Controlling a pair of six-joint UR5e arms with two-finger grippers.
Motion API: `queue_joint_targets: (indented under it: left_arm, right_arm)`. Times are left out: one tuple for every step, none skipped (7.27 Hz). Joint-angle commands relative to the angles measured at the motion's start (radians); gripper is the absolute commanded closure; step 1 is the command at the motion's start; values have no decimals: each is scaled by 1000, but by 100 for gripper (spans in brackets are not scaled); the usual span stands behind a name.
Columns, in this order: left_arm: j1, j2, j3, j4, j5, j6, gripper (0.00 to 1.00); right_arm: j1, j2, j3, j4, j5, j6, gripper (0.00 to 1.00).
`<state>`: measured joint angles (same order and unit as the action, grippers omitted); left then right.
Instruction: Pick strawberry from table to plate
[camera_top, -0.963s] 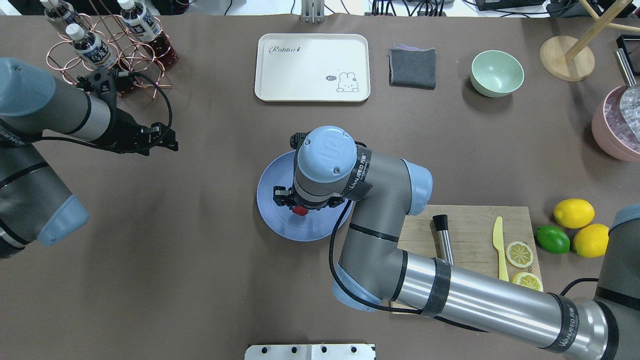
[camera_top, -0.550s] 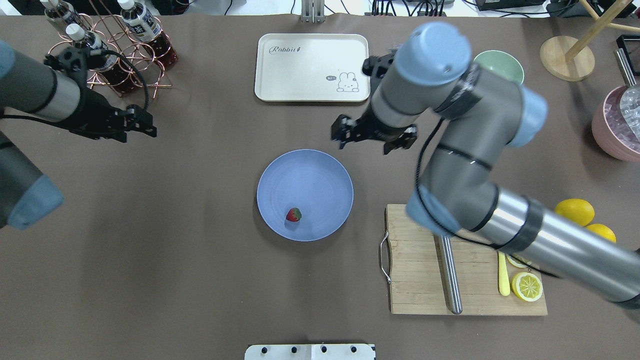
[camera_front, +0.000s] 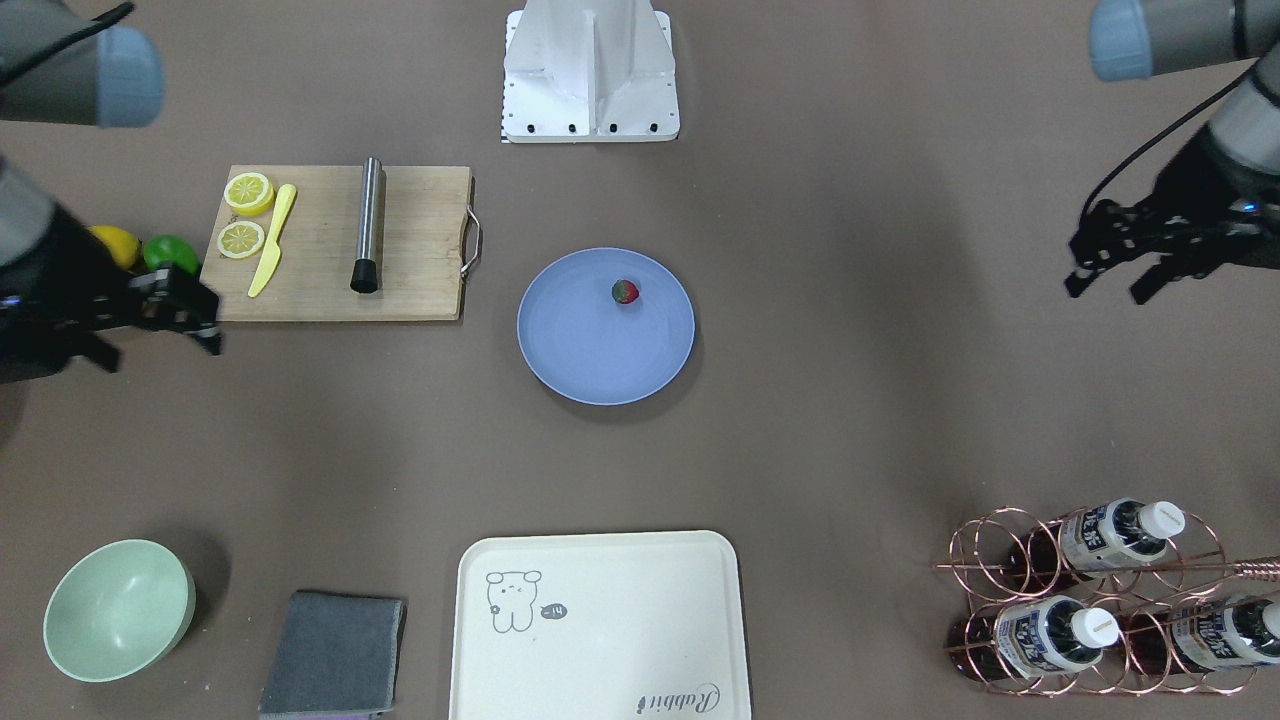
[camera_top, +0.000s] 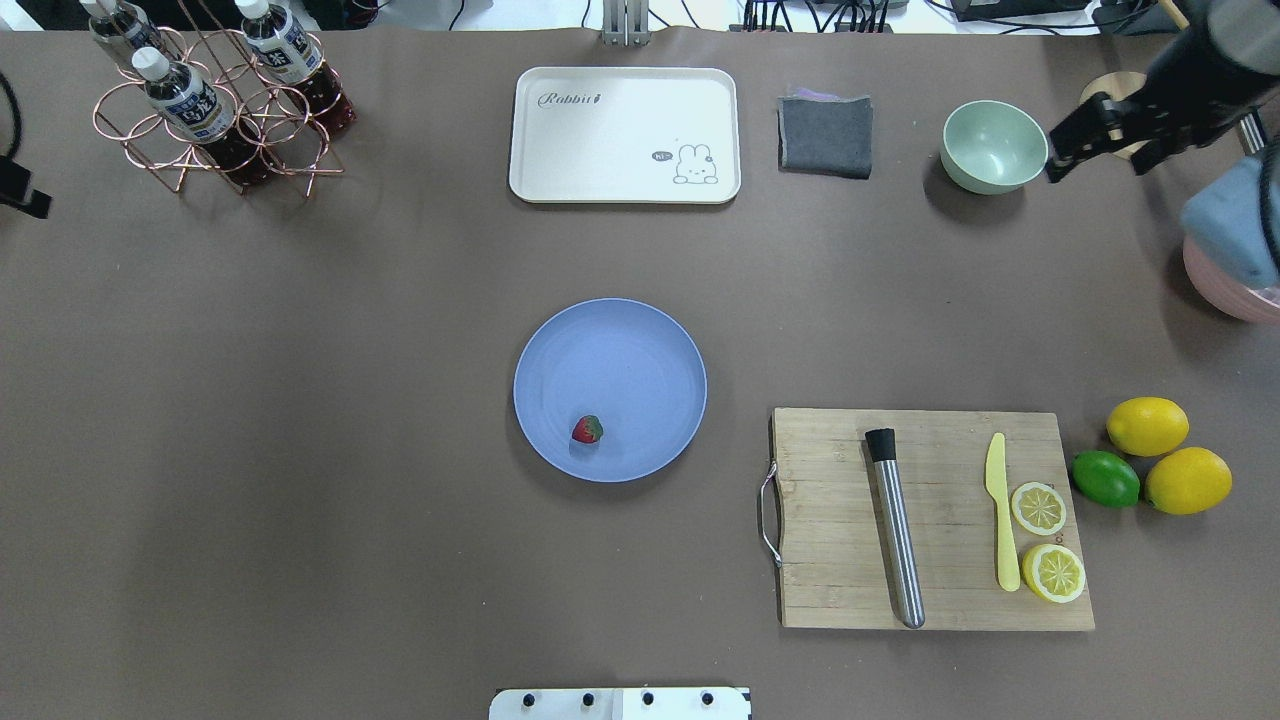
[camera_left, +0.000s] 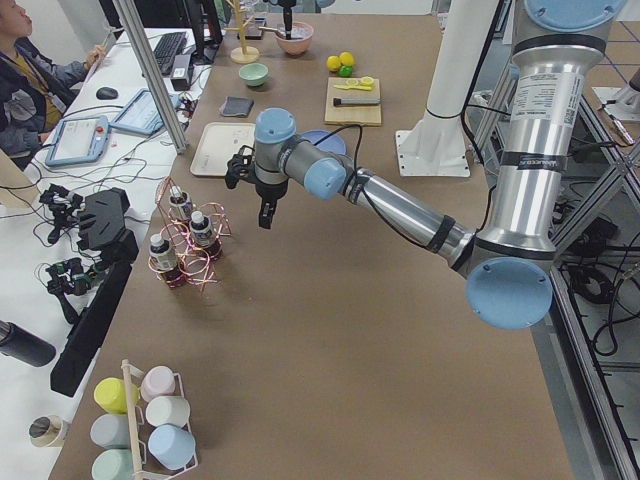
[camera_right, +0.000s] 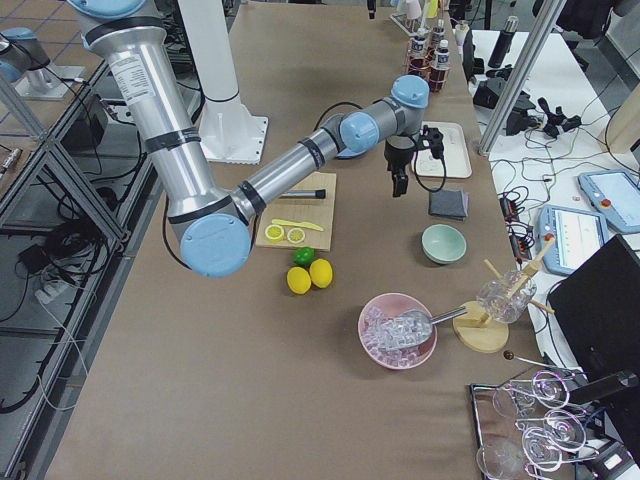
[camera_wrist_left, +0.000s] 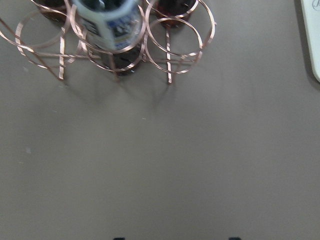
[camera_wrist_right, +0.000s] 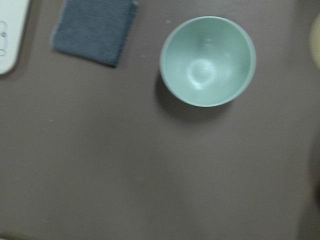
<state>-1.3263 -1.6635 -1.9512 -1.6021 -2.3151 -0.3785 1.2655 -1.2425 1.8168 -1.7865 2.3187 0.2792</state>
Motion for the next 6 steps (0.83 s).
queue_joint_targets:
  left_arm:
    - [-199, 34, 47, 154, -21, 374, 24]
    - [-249, 51, 76, 159, -21, 474, 24]
    - [-267, 77, 92, 153, -23, 498, 24]
    - [-298, 93, 89, 156, -24, 533, 15]
    - [-300, 106, 84, 156, -23, 533, 3]
    - [-301, 113, 81, 154, -23, 533, 3]
  right_arm:
    - [261, -28, -110, -204, 27, -492, 0]
    - [334, -22, -226, -205, 46, -637, 0]
    - [372, -31, -269, -203, 45, -693, 0]
    - [377, -58, -269, -200, 42, -693, 0]
    - [379, -70, -268, -198, 41, -695, 0]
    - [384, -83, -255, -197, 36, -695, 0]
